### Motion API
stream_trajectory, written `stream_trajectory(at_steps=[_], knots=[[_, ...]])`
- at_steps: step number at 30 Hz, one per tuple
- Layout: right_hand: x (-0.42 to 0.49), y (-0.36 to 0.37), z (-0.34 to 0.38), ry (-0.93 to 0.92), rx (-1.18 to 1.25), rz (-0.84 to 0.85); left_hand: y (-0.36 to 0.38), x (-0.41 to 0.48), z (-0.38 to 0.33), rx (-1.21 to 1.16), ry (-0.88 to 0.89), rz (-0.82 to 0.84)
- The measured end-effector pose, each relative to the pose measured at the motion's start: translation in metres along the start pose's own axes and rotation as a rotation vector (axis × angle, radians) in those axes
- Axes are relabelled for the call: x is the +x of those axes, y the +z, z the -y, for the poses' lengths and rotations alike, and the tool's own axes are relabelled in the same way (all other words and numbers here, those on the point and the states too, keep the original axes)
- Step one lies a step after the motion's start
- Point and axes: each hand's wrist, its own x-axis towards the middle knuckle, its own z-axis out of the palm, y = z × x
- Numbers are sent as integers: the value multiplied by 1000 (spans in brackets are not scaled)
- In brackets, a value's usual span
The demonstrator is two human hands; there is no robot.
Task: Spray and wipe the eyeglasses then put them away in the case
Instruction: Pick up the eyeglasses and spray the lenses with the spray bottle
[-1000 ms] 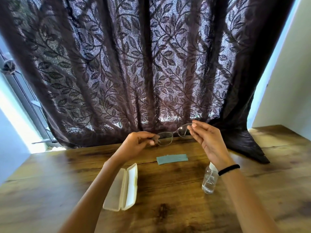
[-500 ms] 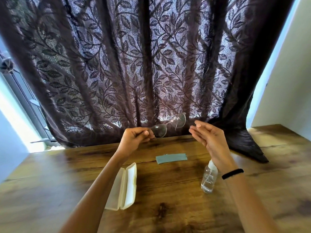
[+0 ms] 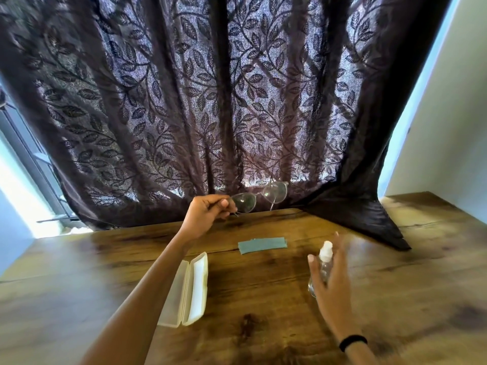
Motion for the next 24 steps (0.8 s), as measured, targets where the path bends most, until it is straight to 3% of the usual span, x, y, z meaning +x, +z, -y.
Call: stream_trajectory(at_steps=[3,8,18,24], knots=[[-2,4,-2,-11,-27,50,-1,-2,-1,-5,10,-11],[6,10,13,-188,-28,14,-3,-5,1,-38,18,-78],[37,38,82,-483,239,38,-2,-5,-2,17,63,-123],[46,51,97,-509,122,49,-6,-5,-3,38,78,-131]])
